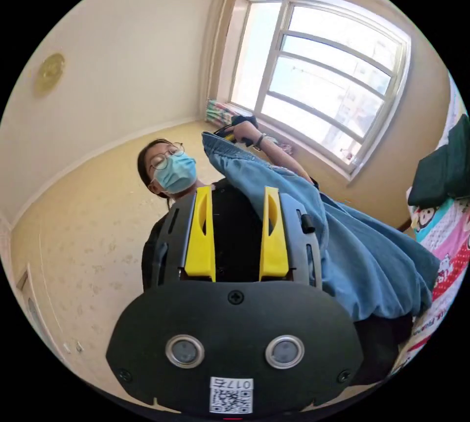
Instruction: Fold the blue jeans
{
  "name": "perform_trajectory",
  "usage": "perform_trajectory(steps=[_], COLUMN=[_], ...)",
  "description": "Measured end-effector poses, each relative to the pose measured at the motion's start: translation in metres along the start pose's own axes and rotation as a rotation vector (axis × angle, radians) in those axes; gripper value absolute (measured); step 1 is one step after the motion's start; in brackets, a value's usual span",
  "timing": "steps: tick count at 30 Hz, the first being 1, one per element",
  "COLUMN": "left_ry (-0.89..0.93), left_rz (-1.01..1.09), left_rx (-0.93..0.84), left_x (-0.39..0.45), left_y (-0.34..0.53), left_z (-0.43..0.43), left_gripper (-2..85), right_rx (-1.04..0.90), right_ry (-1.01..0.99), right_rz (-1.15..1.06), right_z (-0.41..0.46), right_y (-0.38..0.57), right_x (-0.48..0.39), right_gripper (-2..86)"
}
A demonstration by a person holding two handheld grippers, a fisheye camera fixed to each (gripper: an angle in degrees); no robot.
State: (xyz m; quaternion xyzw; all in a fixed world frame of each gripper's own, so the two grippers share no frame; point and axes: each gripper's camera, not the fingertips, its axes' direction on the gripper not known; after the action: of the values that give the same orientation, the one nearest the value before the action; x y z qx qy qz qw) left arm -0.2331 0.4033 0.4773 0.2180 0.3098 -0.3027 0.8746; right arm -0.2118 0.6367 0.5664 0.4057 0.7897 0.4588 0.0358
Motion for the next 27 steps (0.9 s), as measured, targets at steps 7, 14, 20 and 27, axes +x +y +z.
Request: perform_trajectory(steps=[7,14,20,27], left_ry=[0.094,0.249,0.366,0.374], left_rz=[-0.197,-0.347,-0.403,-0.483], left_rx=[0.072,0.122,0.120,0.160], left_x=[-0.036,-0.061,-0.067,-0.075], left_y=[0.002,0.009,-0.003,-0.012], left_z=[0.027,0.045,0.057,0.035], left_gripper=[-0.4,-0.4,-0.3,-0.2], right_rx=[-0.051,0.043,-0.350,-0.581], right_ry=[-0.039,0.073,0.012,-0.295], right_rz=[0.069,-0.013,0.300,0.301], right_z=[0.021,0.004,0.064,0.141], right_y=[-0.017,-0.047,-0.071,-0.034], right_x=[0.081,0.087,0.145,0.138], right_gripper=[21.5,22.8,26.4,19.4])
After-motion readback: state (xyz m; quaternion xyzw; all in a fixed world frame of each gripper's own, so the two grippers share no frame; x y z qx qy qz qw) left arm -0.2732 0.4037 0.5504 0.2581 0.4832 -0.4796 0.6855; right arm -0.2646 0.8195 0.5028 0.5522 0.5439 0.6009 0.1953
